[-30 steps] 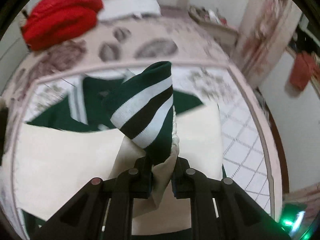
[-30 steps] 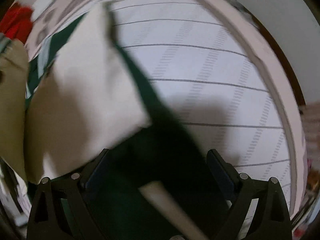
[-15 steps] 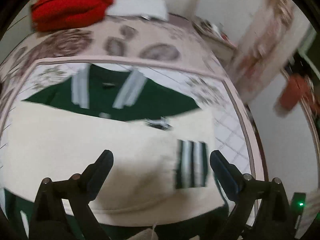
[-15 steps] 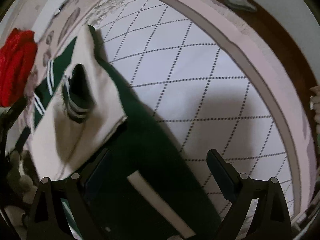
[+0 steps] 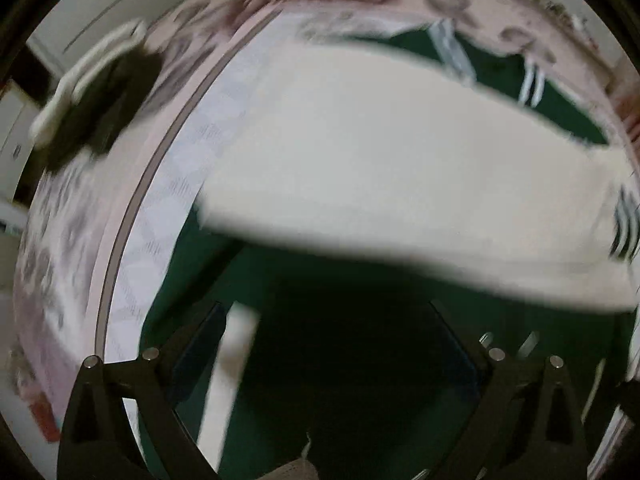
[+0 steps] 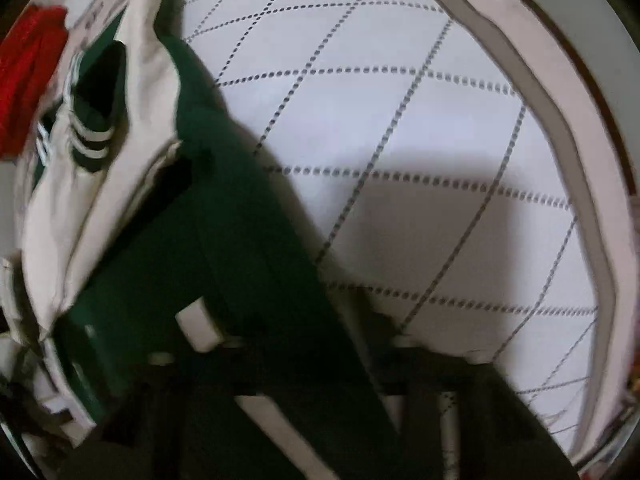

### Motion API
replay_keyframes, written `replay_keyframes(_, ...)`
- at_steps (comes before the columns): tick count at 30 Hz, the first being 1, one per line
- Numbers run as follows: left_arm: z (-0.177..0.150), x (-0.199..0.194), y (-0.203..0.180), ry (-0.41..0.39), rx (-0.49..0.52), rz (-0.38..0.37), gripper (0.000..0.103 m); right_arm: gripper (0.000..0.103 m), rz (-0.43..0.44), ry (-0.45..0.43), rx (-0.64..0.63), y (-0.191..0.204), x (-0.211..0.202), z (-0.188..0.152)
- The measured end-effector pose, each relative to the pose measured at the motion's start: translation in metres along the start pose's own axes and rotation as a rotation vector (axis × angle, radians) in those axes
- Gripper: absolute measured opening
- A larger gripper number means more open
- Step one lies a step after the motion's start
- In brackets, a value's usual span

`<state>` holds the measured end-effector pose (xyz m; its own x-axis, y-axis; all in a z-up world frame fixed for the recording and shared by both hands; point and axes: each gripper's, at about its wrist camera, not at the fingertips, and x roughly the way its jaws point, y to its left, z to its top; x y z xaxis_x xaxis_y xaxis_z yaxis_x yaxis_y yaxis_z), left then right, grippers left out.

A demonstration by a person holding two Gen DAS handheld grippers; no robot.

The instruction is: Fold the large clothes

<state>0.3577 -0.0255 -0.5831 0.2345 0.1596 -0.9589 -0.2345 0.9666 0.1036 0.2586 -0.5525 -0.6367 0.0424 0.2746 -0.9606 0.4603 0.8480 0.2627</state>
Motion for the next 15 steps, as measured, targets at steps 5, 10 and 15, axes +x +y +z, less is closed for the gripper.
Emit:
replay_keyframes(5,-0.048,-0.008,0.034,0.051,0.018,0.02,0.1,0.006,0.036,0.025,0.044,0.0,-0.001,-0.029)
replay_keyframes(10,-0.067,-0.028,0.055,0.027,0.09,0.032,0.1,0.006,0.049,0.088,0.097,0.019,-0.001,-0.082)
replay_keyframes(15,-0.073,-0.044,0.073,0.017,0.14,0.045,0.1,0.006,0.138,0.194,0.173,0.05,0.012,-0.156)
